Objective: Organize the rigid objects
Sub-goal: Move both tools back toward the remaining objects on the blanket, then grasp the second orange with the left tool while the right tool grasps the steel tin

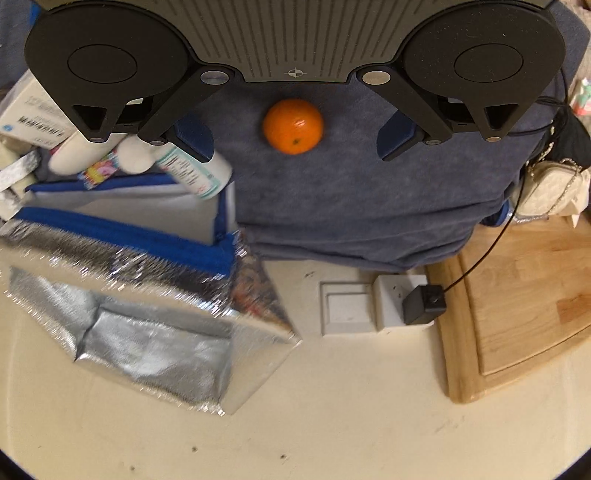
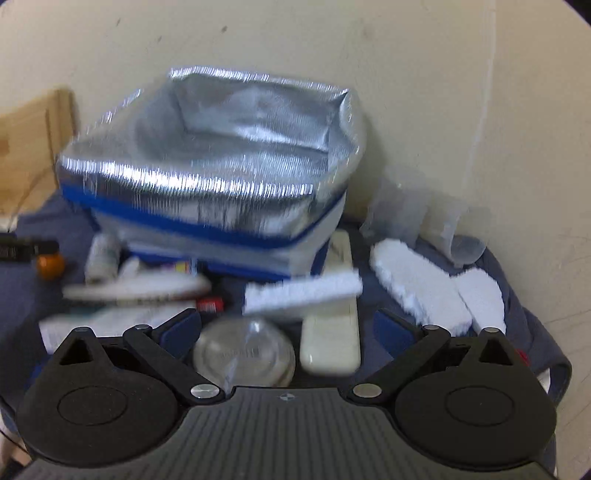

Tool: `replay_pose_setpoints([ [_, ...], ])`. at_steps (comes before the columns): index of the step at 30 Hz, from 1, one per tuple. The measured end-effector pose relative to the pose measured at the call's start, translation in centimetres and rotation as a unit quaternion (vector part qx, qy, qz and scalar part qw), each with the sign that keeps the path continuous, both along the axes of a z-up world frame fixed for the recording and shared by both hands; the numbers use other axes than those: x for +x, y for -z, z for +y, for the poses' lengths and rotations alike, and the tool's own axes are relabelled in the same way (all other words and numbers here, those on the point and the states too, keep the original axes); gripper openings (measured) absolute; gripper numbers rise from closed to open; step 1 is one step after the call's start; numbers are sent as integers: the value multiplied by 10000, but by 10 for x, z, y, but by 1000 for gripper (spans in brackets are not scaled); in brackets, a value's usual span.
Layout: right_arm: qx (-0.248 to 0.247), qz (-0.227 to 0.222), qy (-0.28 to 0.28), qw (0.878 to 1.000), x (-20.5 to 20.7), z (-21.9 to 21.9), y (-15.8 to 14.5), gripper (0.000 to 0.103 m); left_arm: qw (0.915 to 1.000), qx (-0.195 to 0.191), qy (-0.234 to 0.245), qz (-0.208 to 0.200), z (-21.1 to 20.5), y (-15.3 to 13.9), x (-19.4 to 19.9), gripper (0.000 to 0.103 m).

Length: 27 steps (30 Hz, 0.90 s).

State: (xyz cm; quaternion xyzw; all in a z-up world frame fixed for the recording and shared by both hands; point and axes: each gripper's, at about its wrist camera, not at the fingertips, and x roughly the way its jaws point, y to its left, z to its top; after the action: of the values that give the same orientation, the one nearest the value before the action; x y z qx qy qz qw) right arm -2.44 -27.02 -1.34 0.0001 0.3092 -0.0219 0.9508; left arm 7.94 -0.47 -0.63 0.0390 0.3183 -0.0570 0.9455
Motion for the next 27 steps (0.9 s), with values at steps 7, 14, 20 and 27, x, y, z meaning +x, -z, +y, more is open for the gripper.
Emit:
replay_pose_setpoints([
  [7, -179, 119, -206, 9996, -6, 1, 24, 100, 9997, 66, -122, 186, 7, 17, 7, 97],
  [14, -295, 10, -653, 9974, -1, 7, 26, 100, 9995, 78, -113, 270, 8, 28, 12, 97],
  [20, -377, 85, -851, 9956, 6, 14, 36, 99, 9995, 27, -63, 298, 9, 32, 16, 97],
  [27, -536, 36, -868, 9948, 16, 18, 44, 100, 9994, -17, -102, 338, 12, 41, 24, 97],
])
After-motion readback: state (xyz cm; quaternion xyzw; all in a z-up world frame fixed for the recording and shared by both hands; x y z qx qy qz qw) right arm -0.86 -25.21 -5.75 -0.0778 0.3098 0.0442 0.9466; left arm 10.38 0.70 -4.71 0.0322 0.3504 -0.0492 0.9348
